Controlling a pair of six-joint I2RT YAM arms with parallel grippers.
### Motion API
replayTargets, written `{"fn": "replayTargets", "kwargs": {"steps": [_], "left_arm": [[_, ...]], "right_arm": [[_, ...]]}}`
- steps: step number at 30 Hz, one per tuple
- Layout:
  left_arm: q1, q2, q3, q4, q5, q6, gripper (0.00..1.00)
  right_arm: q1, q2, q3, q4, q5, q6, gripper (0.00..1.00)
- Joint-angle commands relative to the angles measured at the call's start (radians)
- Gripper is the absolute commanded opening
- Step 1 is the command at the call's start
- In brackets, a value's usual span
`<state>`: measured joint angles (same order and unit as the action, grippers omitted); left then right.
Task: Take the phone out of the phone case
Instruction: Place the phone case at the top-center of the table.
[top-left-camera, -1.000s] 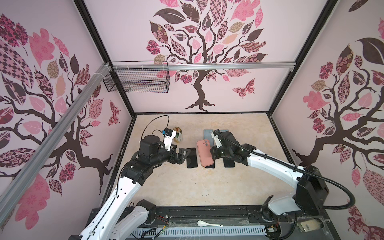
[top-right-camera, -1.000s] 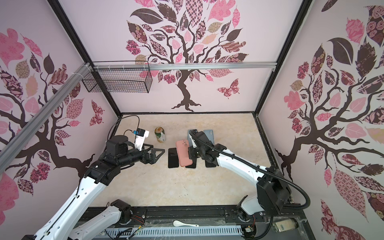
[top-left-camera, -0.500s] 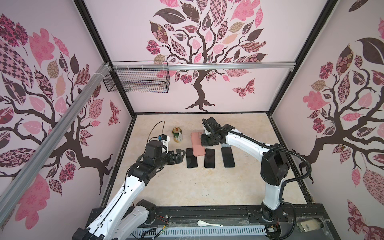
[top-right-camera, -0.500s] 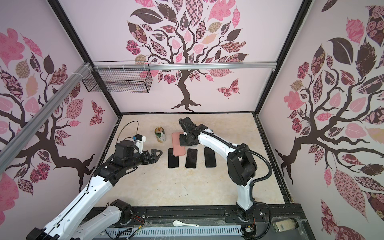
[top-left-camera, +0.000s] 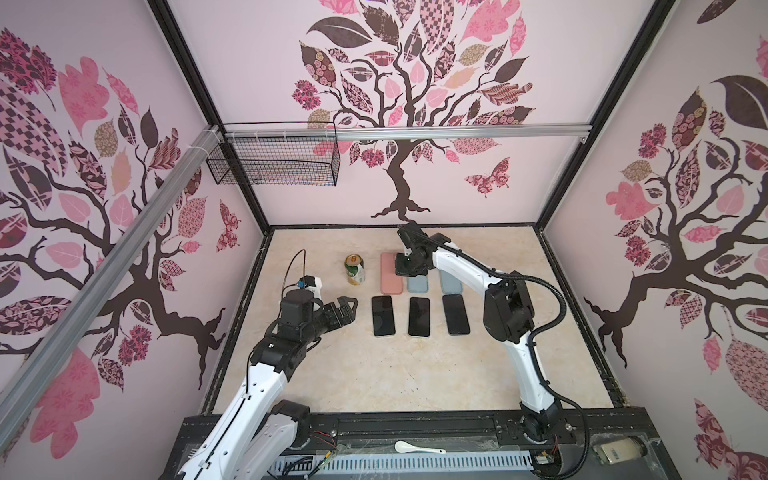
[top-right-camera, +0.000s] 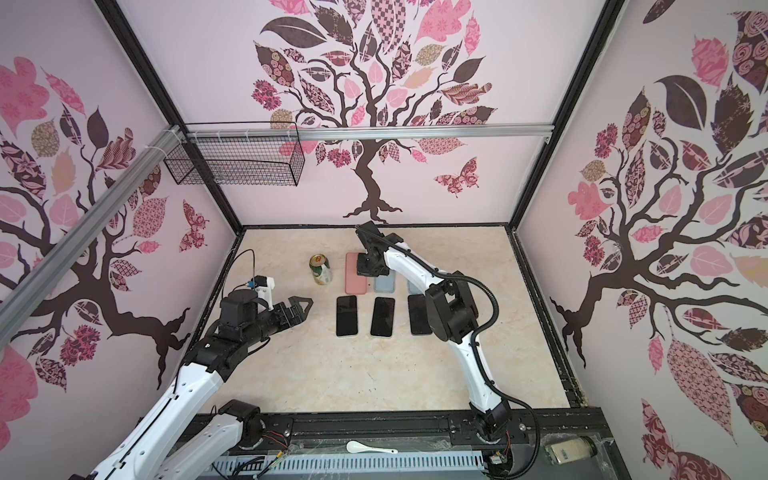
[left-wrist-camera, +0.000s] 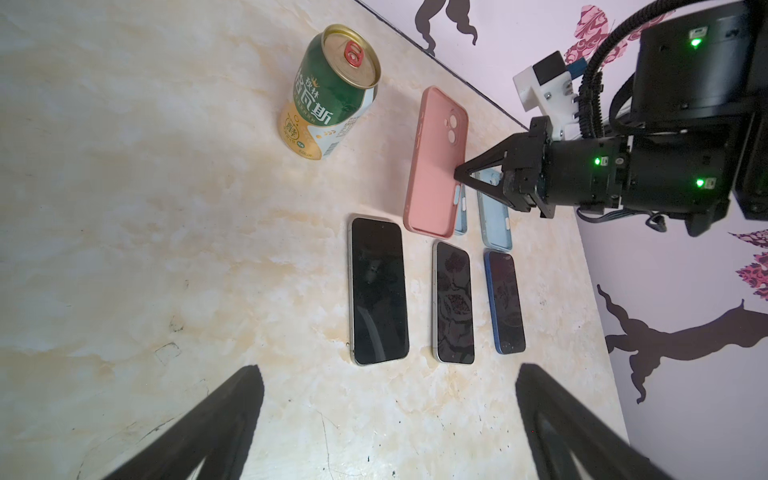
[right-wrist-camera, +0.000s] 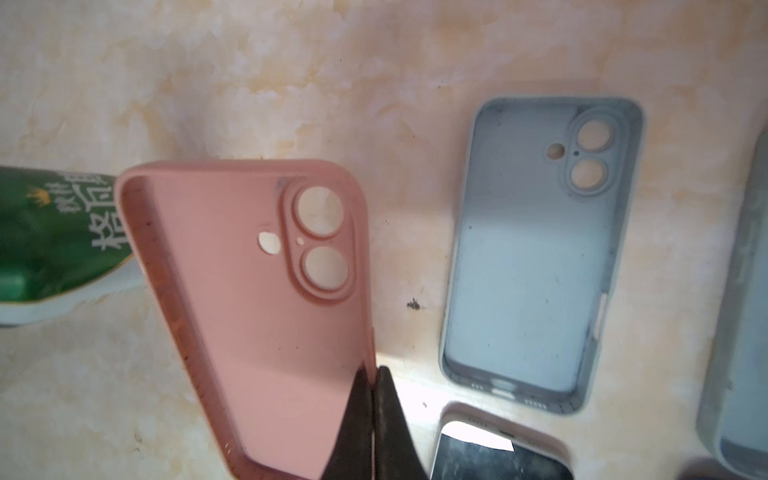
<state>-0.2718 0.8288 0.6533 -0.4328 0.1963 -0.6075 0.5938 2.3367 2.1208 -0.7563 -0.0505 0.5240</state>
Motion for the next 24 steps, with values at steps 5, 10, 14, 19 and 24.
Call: {"fn": "replayTargets", "kwargs": {"steps": [5, 10, 14, 19, 24], "left_arm": [[-0.015, 0.050, -0.019, 0.001, 0.035, 0.010, 0.98], [-0.040, 0.088, 0.002, -0.021, 0.033, 0.033, 0.98], [-0.062, 0.110, 0.008, -0.021, 0.025, 0.036, 0.98], [-0.092, 0.137, 0.016, -0.022, 0.008, 0.038, 0.98], [-0.109, 0.158, 0.024, -0.033, -0.006, 0.046, 0.98]], "right_arm": [[-0.019, 0.248, 0.326, -0.164, 0.026, -0.009, 0.00], [-0.036, 0.310, 0.389, -0.162, 0.000, -0.002, 0.00], [-0.041, 0.324, 0.390, -0.137, -0.012, -0.002, 0.00], [-0.041, 0.349, 0.393, -0.140, -0.022, 0.002, 0.01], [-0.041, 0.356, 0.388, -0.144, -0.020, -0.002, 0.04]]}}
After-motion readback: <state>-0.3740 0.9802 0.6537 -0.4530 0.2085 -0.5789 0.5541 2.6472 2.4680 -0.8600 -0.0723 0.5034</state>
